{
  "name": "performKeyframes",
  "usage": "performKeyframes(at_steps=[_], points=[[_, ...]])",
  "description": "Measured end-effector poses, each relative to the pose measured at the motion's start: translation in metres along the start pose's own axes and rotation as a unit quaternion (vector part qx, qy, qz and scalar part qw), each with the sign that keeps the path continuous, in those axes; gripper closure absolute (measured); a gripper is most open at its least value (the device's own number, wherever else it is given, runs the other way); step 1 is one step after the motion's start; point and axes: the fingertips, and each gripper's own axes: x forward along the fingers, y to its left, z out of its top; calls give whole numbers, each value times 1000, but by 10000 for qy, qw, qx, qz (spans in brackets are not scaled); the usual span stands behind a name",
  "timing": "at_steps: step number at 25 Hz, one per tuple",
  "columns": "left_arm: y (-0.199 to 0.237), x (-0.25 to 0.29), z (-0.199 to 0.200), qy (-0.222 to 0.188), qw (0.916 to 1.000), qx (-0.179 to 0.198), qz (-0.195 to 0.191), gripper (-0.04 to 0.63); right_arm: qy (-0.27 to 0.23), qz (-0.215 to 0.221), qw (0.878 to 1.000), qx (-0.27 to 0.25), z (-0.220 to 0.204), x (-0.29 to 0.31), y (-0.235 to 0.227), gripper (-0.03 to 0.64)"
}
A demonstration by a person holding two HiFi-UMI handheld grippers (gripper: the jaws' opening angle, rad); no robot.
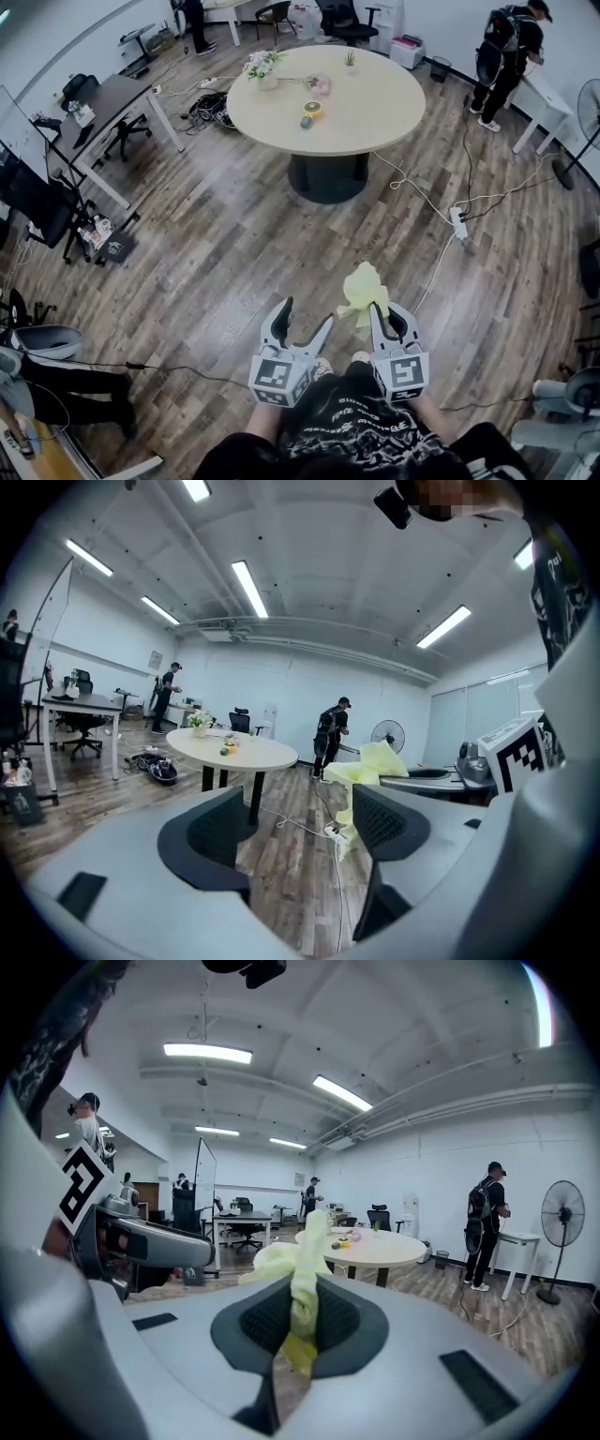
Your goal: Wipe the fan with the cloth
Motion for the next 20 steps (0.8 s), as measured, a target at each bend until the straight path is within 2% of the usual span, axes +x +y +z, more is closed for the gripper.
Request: performKeyframes(at_steps=[6, 10, 13, 20], points=[[-6, 4, 4, 46, 9987, 431, -262, 229, 63, -159, 9998, 89, 2, 3, -3, 585], [-4, 9, 5, -23, 9993, 137, -347, 230, 150, -69, 9995, 280, -8, 8, -7, 584], [8, 21, 4, -11, 9998, 92, -188, 235, 153, -39, 9995, 280, -8, 25, -18, 584], [50, 64, 17, 93, 9984, 106, 545, 242, 70, 302, 9994, 124, 11, 87, -48, 584]])
